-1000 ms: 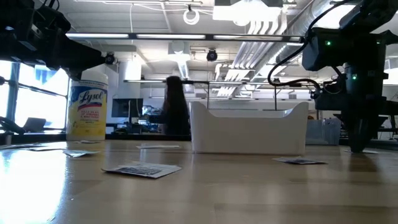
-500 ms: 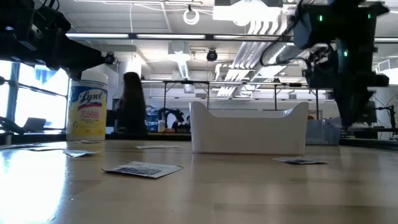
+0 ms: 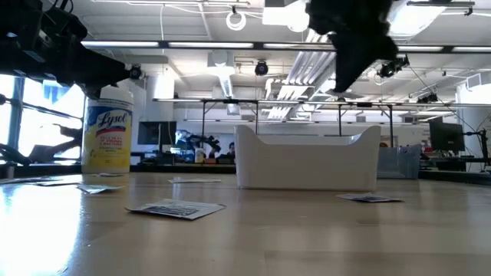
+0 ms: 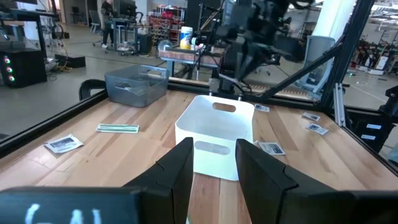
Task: Pick & Place First Aid Supplies
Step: Put the blue alcohol pad into the white bin
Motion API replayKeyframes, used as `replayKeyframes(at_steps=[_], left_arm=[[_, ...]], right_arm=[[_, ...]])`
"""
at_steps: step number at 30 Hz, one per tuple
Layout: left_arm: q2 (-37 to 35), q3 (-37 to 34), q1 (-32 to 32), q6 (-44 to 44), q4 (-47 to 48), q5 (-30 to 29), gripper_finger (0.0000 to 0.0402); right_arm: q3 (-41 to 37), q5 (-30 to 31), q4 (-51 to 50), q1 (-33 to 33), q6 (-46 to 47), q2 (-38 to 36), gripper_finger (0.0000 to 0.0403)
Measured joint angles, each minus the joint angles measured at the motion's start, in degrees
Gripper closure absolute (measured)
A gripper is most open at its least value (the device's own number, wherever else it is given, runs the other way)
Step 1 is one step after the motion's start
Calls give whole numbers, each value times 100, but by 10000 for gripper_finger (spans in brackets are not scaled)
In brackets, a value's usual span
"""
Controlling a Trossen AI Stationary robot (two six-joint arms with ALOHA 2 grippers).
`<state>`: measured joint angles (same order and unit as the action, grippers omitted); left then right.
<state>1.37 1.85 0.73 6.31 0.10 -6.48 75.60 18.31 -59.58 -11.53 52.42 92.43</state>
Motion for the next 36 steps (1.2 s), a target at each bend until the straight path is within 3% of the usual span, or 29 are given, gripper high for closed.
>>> replayKeyframes(at_steps=[6,12,21,30,36], left_arm=[[-1,0,1,-2,2,0,283],[-1,0,0,-1,1,0,283],[0,0,1,-1,2,0,283],[0,0,0,0,2,-1,283],[0,0,2,0,1,-2,283]], right_arm=[[560,-440,1,336,-482,1119,403],[425,-787,51,740,-492,1613,403],[19,-1024,363,997,-348,1643,381],[-80,-905,373,960,-419,1583,316],[151,-557,-259,667,-324,1159,283]])
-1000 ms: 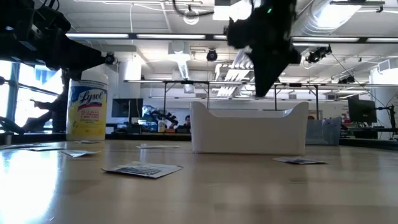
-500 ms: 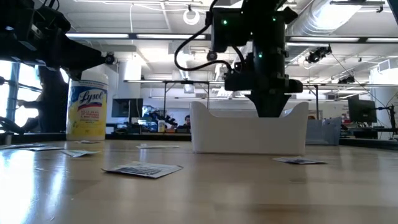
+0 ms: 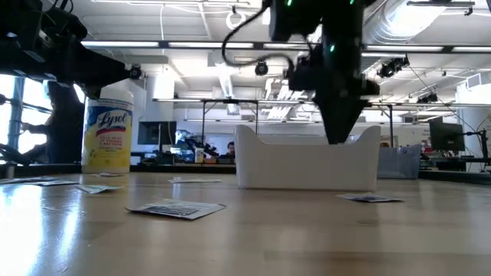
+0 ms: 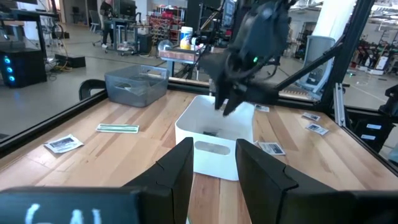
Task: Pick & Place First Aid Supplies
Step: Put the blue alcohol pad into the white bin
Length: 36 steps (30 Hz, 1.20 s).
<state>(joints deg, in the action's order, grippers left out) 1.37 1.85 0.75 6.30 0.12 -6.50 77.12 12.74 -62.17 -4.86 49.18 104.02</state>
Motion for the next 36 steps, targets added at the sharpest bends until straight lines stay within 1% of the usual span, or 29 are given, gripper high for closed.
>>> replayKeyframes(at_steps=[5,10,15,18,21,24,25,26,28,32,34,36], left_arm=[[-2,0,0,-2,0,0,283],[-2,0,0,0,0,-2,283],[0,0,0,0,0,-2,283],[-1,0,0,0,-2,-4,283],[-2,0,-2,-2,-2,-4,283],[-1,0,-1,-1,-1,-5,283],[-2,0,-2,-2,-2,-7,283],[-2,0,0,-1,-1,-7,283],[0,0,0,-2,-2,-7,283],[0,0,-1,-1,-1,-9,283],[-1,0,-2,-1,-1,-8,283],[-2,0,0,-2,-2,-9,283]], right_arm=[[84,49,-392,-539,486,-719,271],[84,-138,-993,-1336,1363,-1390,270],[84,-534,-1795,-2198,2439,-1542,269],[-26,-1006,-1989,-2629,3122,-1488,269],[-414,-1794,-1854,-3005,3798,-1484,269],[-1088,-2718,-1701,-3324,4420,-1521,269],[-1323,-2912,-1547,-3406,4612,-1556,269],[-1571,-2995,-1323,-3466,4786,-1600,269],[-2013,-2972,-753,-3540,4981,-1669,269],[-2738,-2939,377,-3479,4963,-1701,269],[-3049,-2958,736,-3441,4932,-1701,269],[-3274,-2969,858,-3415,4931,-1701,269]])
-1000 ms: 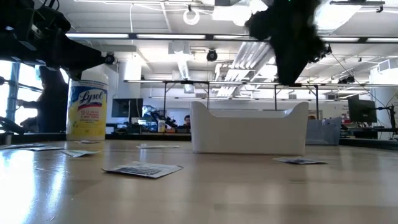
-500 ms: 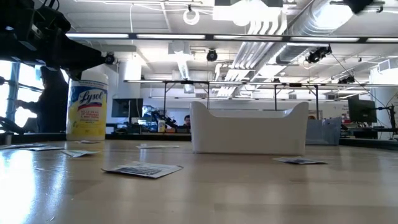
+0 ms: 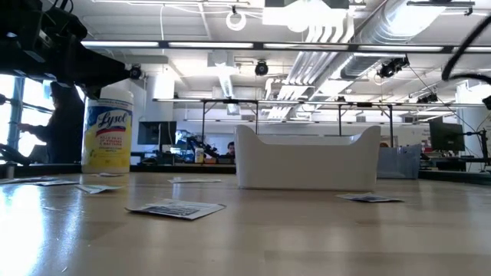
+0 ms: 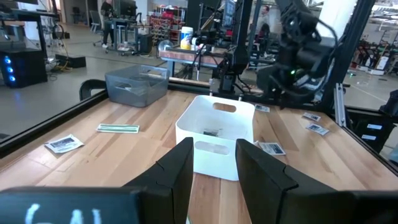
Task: Pick & Place First Aid Supplies
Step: Put the blue alcohol pad into the white bin
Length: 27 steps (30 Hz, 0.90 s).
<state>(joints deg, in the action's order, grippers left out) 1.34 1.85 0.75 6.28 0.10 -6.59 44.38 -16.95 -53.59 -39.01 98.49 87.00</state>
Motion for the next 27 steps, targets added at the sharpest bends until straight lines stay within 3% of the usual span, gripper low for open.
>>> replayKeyframes(at_steps=[12,20,27], left_arm=[[1,0,-2,1,1,-2,283],[1,0,0,1,1,1,283],[0,0,-1,1,1,4,283]], right_arm=[[-749,-320,828,131,-233,-83,270],[-717,99,752,311,-398,-429,270],[-1174,-141,1259,344,-357,-704,270]])
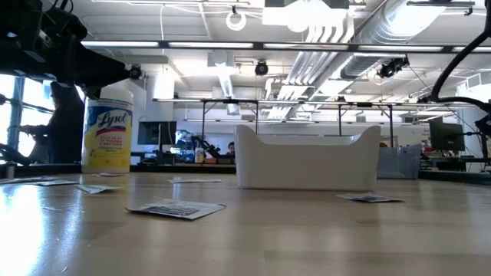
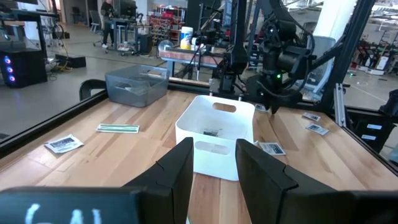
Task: Pick & Place First Aid Supplies
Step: Put the blue alcohol pad into the white bin
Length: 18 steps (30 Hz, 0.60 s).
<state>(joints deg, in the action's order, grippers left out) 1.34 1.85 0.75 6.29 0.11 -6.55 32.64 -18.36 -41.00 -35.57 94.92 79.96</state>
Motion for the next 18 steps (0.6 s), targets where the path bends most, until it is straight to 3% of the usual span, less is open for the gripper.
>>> replayKeyframes(at_steps=[8,18], left_arm=[[1,0,0,0,0,0,283],[2,0,0,1,1,2,283]], right_arm=[[-325,-16,321,2,255,-116,281],[-327,217,340,0,250,-111,357]])
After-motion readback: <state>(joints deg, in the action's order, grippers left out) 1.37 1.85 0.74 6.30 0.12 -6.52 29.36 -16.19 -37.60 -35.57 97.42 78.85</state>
